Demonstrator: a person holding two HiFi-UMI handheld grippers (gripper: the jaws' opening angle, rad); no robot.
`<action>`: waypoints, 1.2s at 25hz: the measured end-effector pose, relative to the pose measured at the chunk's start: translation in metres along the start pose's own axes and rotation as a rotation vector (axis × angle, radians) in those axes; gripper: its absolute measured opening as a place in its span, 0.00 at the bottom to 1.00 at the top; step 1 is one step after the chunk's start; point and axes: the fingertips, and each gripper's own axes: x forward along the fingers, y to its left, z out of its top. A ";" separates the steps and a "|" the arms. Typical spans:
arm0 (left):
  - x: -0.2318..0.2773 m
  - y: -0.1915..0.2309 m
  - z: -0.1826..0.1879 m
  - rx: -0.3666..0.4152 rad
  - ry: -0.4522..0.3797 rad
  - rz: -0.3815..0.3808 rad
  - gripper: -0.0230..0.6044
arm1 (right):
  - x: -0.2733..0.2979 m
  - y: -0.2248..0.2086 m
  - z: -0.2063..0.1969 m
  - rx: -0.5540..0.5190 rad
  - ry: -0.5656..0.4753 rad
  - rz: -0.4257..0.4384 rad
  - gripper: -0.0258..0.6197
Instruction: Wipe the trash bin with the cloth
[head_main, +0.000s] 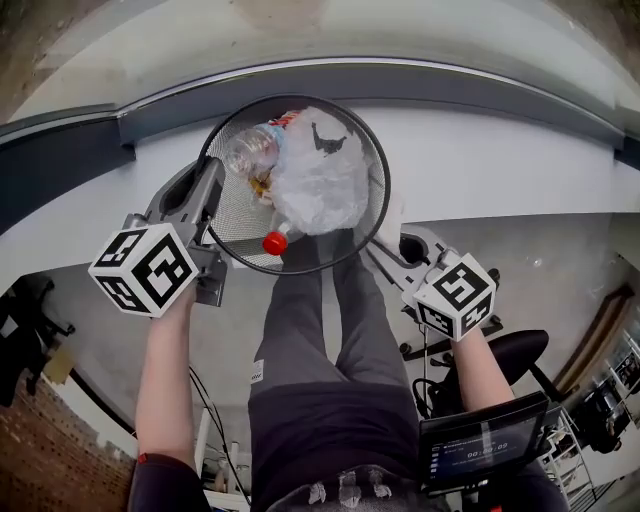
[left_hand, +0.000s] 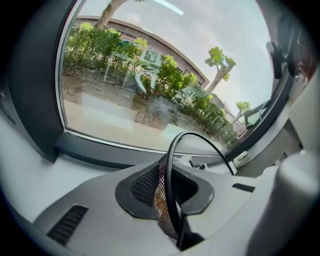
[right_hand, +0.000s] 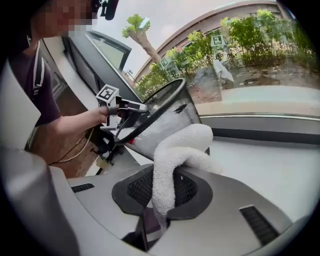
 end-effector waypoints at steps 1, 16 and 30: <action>0.000 0.000 0.000 -0.057 -0.015 -0.004 0.10 | 0.001 0.004 0.001 0.013 -0.015 0.012 0.14; -0.029 -0.013 -0.040 -0.153 -0.053 -0.055 0.22 | -0.007 0.016 0.019 0.003 -0.040 0.027 0.14; -0.001 -0.004 -0.020 -0.133 0.048 -0.078 0.16 | 0.001 -0.025 0.036 -0.053 -0.034 -0.127 0.14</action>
